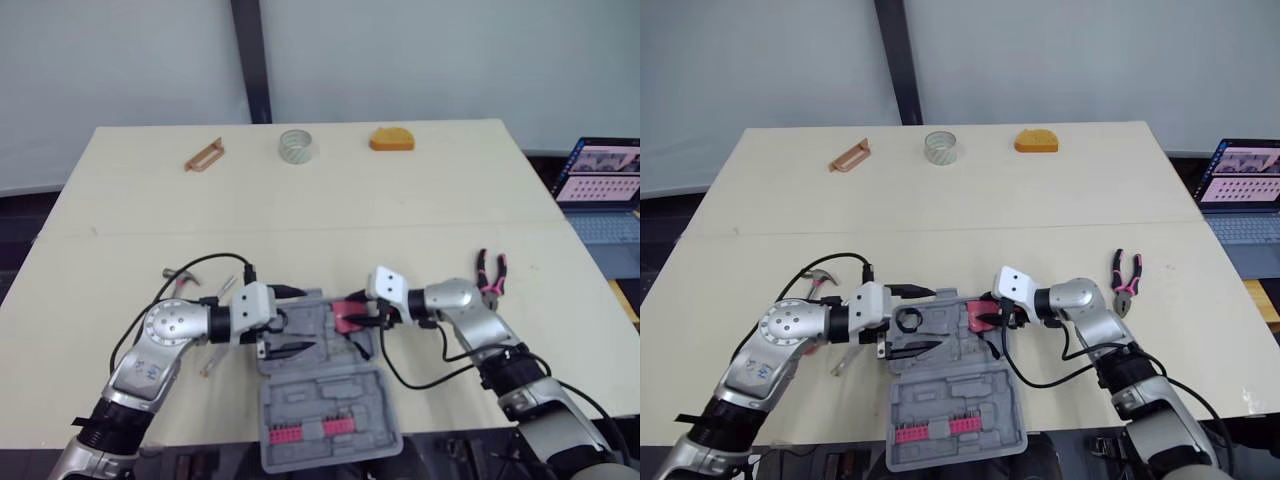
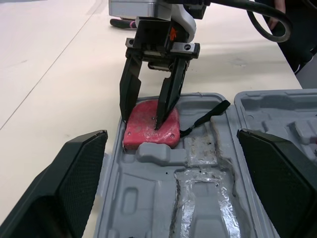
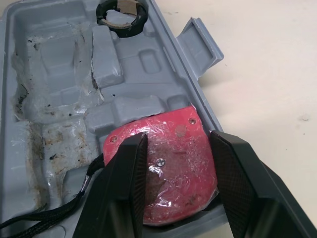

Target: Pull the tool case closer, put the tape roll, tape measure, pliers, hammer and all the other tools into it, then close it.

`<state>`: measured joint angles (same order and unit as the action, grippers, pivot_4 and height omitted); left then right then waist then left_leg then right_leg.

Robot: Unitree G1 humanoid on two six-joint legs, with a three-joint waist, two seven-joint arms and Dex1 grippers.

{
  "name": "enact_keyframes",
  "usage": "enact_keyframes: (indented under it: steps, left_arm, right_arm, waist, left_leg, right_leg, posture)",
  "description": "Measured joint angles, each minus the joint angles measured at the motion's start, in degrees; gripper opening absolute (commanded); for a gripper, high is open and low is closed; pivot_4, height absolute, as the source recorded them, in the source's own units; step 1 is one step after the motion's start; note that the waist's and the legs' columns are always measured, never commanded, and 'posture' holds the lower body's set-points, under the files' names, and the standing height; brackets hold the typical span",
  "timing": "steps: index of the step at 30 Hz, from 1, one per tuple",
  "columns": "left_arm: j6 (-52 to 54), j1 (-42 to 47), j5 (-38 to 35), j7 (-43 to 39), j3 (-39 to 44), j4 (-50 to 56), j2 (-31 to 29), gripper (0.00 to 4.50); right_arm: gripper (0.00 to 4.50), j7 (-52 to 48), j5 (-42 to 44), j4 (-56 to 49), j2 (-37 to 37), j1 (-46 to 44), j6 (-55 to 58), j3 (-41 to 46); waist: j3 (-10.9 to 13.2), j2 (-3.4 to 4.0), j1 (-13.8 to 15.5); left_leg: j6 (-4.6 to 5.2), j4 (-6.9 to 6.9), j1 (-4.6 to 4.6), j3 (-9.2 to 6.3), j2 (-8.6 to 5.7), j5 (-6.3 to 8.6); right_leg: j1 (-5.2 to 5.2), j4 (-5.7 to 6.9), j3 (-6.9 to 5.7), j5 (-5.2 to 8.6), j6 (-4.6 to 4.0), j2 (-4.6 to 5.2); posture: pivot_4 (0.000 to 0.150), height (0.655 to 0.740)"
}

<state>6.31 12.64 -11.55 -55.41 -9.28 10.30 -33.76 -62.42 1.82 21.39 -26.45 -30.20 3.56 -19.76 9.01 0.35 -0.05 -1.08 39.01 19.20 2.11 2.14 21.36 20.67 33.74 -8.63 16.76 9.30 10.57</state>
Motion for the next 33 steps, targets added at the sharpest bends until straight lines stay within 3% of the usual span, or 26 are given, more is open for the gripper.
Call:
enact_keyframes:
  steps: [20, 28, 33]
  left_arm:
    - [-0.18, -0.31, 0.00, 0.37, 0.23, -0.02, -0.10, 4.50]
    - [3.09, -4.56, -2.22, 1.67, 6.15, 1.52, -2.71, 4.50]
    - [7.04, -10.23, -6.30, 2.66, 13.77, 5.26, -5.73, 4.50]
  right_arm:
    - [2.08, -0.42, 1.25, 2.18, 0.22, 0.51, -1.98, 0.81]
    - [2.08, -2.45, 9.76, -12.00, -6.40, 7.12, 12.38, 8.35]
    - [2.08, -1.94, 17.51, -21.55, -12.73, 10.92, 20.72, 19.14]
  waist:
    - [-0.65, 0.04, 0.16]
    - [0.26, 0.49, 0.07]
    - [0.44, 0.46, 0.04]
  left_leg:
    - [0.01, -0.02, 0.01, -0.05, 0.00, 0.03]
    - [0.02, 0.02, 0.52, 0.03, 0.00, 0.05]
    - [0.02, 0.10, 0.98, 0.04, 0.00, 0.04]
  right_leg:
    - [-0.08, -0.13, -0.03, 0.00, 0.00, 0.00]
    - [0.46, -0.09, -0.01, 0.00, 0.00, 0.00]
    - [0.95, -0.02, -0.03, 0.00, 0.00, 0.00]
  posture:
    - [0.150, 0.7400]
    - [0.150, 0.7400]
    - [0.150, 0.7400]
